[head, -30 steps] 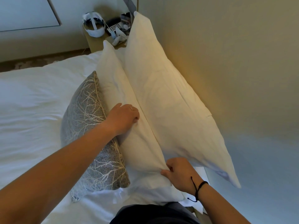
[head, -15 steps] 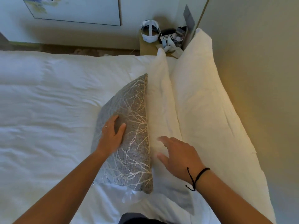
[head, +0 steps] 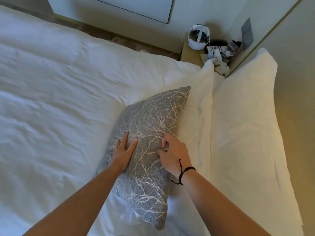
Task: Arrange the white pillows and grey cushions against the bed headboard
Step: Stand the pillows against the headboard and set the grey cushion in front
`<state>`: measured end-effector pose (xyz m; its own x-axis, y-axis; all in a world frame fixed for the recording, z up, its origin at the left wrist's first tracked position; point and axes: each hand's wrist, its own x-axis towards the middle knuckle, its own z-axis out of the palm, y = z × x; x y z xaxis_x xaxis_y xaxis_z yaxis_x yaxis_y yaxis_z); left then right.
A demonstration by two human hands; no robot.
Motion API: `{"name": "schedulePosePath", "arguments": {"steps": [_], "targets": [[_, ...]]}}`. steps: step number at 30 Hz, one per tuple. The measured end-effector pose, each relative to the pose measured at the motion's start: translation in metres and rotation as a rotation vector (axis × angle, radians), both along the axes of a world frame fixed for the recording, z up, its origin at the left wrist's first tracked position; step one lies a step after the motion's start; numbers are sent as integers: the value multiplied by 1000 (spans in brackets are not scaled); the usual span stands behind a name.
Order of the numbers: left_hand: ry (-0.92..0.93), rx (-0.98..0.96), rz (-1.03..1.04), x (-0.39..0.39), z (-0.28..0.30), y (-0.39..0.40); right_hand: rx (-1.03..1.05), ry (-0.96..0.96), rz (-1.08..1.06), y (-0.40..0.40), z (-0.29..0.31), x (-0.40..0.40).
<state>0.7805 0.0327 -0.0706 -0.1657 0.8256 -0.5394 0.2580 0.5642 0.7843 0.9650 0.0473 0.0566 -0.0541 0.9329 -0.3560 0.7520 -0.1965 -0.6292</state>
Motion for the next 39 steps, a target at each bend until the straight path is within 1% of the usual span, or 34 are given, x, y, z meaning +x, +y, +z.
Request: {"name": "schedulePosePath", "arguments": {"steps": [3,9,12,15,18,20,23,25,27,29,31,33,34,36,38,39], "targets": [[-50,-8,-11,20,2,14,48,30,-38,9,-1,16],[-170,2,-171,94,21,39,306,29,-83,9,18,81],[-174,15,-205,109,21,51,358,-4,-102,8,18,94],[-108,-29,-194,102,12,52,262,-66,-100,11,8,80],[-47,-62,-137,99,12,46,153,-103,-131,14,3,72],[-13,-40,-131,99,21,40,129,-95,-144,11,8,73],[-3,40,-163,100,40,26,133,-82,-98,-5,22,78],[26,108,-205,104,55,11,168,-64,-93,-24,31,83],[76,162,-254,113,71,-7,214,-67,-149,-53,37,94],[129,198,-285,121,83,-23,224,-150,-210,-90,37,111],[165,213,-294,126,92,-33,142,-246,-263,-129,34,129],[171,205,-303,128,99,-38,4,-281,-344,-162,31,140],[168,198,-305,128,101,-39,-57,-265,-383,-175,30,142],[172,192,-325,129,108,-41,-138,-173,-432,-196,31,142],[190,194,-351,131,114,-47,-174,-84,-427,-211,31,141],[211,202,-371,132,117,-52,-173,-76,-411,-218,30,140]]}}
